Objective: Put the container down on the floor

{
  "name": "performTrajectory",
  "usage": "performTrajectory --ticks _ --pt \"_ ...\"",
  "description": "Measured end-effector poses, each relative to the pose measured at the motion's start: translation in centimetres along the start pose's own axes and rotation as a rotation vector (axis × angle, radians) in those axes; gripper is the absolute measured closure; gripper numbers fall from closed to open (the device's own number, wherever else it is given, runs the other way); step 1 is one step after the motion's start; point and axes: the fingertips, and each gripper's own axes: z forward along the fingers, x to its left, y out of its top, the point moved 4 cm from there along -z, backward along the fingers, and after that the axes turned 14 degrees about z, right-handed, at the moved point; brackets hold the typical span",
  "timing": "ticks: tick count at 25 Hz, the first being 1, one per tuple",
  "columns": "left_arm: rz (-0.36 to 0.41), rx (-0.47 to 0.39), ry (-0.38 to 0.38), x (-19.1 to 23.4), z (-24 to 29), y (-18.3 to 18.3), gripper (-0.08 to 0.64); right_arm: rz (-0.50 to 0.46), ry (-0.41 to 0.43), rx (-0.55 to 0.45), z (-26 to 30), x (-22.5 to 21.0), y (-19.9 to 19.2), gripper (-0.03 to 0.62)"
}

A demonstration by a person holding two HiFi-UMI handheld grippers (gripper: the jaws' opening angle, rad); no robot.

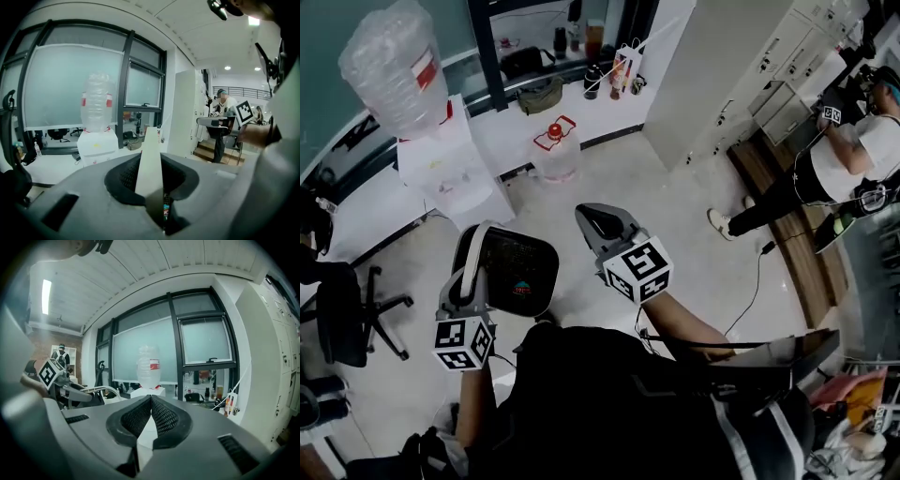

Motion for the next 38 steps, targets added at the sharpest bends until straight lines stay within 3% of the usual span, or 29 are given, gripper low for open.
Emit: performTrajectory --ticks 12,21,26,38 --pt "0.019 -0.008 -0.104 7.1 6.6 0.1 0.486 -0.011 -0.082 0.039 8.6 -0.9 2.2 0.586" --pt "0.078 -0.011 -0.217 10.0 11.0 -0.8 0.486 0.006 -0.135 0.038 14.0 -1.1 2.8 0.586" --pt "0.108 0.002 -0.278 10.5 13.7 -1.0 0.486 0.002 -0.124 0.035 16.9 -1.8 3.1 0.586" --pt "0.15 0.056 -0.345 7.5 23.1 -2.3 0.486 0.018 -0.069 0.115 21.0 -10.1 0.3 0.586"
